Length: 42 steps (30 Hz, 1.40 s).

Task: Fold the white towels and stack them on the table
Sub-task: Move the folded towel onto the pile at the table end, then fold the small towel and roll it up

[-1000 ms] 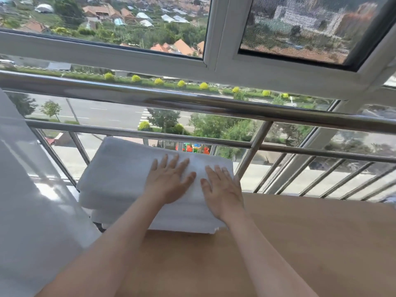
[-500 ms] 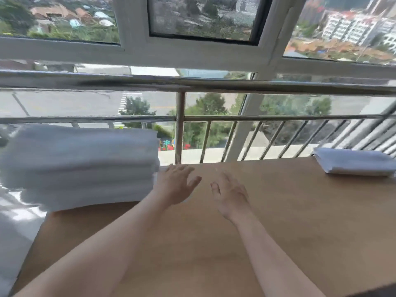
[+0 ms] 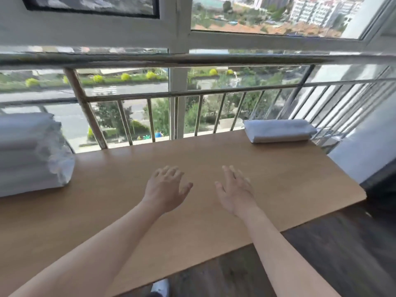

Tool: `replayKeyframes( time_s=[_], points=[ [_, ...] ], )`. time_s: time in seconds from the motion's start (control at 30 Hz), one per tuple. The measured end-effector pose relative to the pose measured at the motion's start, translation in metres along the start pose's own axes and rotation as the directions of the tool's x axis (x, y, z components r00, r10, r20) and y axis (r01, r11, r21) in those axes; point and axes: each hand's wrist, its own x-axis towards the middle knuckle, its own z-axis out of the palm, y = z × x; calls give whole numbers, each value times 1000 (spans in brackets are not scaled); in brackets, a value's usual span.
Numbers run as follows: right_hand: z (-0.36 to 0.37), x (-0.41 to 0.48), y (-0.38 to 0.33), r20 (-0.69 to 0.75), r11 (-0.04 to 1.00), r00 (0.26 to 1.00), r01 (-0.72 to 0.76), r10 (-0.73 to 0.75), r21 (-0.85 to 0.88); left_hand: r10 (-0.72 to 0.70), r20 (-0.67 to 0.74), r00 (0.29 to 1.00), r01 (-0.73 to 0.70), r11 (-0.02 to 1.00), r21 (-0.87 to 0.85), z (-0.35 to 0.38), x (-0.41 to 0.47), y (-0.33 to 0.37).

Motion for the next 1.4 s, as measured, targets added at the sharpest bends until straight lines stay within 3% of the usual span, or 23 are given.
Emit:
replayKeyframes(
  time_s=[0.27,0.5,0.73,1.1,1.27,1.4],
  points=[
    [-25,37,102,50,999,998,-45,45,3,24,20,1000,-23,999,-45,47,80,94],
    [-74,104,222,62,981,986,-143,152,-127,47,74,996,-35,988,-148,91,185,193],
    [-108,172,299,24,975,975,-218,219,-35,96,51,994,-88,986,-140,88,278,254],
    [-110,327,414,69,998,997,-48,46,28,-22,13,1000,23,991,-132,141,397,335],
    [-99,409,476,-2,976,985,169,-171,-139,-57,-55,997,45,982,-186,172,462,377],
    [-87,453,511,-62,907,916,380,-396,-180,-25,-76,997,13,987,-161,193,498,392]
  ],
)
